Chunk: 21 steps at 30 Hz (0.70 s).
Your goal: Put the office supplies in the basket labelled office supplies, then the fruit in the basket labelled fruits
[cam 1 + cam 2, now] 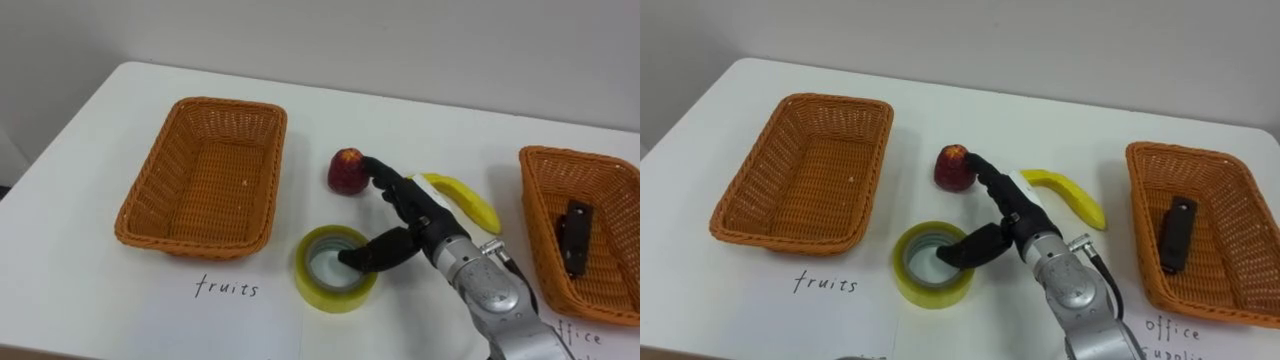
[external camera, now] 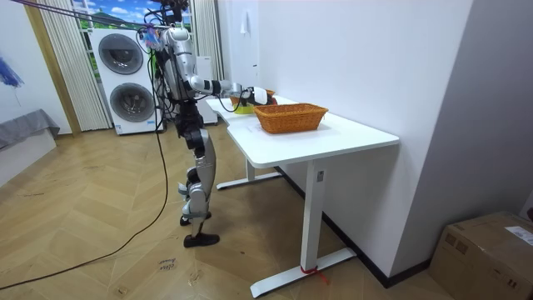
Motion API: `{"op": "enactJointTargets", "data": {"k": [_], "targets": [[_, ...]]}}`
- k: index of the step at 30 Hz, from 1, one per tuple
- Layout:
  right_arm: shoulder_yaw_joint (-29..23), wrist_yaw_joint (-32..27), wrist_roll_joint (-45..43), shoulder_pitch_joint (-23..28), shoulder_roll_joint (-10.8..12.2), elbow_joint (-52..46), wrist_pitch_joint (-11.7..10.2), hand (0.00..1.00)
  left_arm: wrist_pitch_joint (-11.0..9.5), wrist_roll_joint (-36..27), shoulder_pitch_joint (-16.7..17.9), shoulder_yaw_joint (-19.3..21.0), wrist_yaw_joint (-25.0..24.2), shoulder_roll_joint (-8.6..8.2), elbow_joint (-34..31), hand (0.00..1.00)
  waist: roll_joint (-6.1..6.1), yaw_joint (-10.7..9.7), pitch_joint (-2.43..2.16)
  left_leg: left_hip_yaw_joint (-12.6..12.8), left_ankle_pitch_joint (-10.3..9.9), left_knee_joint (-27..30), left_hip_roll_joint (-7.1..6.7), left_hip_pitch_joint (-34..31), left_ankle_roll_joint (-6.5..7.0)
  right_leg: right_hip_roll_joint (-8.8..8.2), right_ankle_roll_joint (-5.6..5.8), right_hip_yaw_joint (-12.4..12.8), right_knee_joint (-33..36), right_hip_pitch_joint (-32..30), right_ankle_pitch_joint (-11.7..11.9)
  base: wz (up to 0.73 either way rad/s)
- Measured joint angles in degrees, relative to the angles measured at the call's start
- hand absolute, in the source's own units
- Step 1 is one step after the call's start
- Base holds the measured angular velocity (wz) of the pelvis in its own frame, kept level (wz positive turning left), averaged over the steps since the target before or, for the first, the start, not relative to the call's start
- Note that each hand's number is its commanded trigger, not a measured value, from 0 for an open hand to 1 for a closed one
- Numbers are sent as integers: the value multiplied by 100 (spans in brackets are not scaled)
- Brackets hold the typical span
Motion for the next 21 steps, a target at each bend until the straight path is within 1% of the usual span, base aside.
{"op": "enactJointTargets", "data": {"k": [4, 6, 11, 16, 21], "targets": [[-1, -58, -152, 0, 1, 67, 5, 0, 0, 4, -34, -3, -89, 3, -3, 0, -56, 7, 1, -51, 0, 35, -4, -66, 0, -3, 0, -38, -2, -25, 0, 5], [-1, -68, -166, 0, 1, 71, 5, 0, 1, 12, -44, 2, -97, 3, 1, 0, -60, 9, 3, -67, 0, 39, -5, -72, 0, -4, 0, -58, -3, -21, 0, 6], [-13, -214, -196, -11, 14, 236, 5, 0, 0, 61, -75, 106, -102, -12, -3, 0, -51, 40, 8, -126, 0, 43, -6, -73, 0, -7, 0, -116, -5, -5, 0, 4], [-12, -303, -216, -11, 14, 290, 4, 0, 0, 60, -94, 112, -134, -11, -4, 0, -7, 104, 39, -139, -1, 43, -11, -77, 0, -12, 1, -126, -5, -4, 0, 0], [-7, -355, -252, -11, 14, 307, -22, 0, -1, 60, -94, 110, -217, -12, -4, 0, 10, 113, 58, -146, -1, 42, -12, -79, 0, -12, 1, -126, -5, -1, 0, 0]]}}
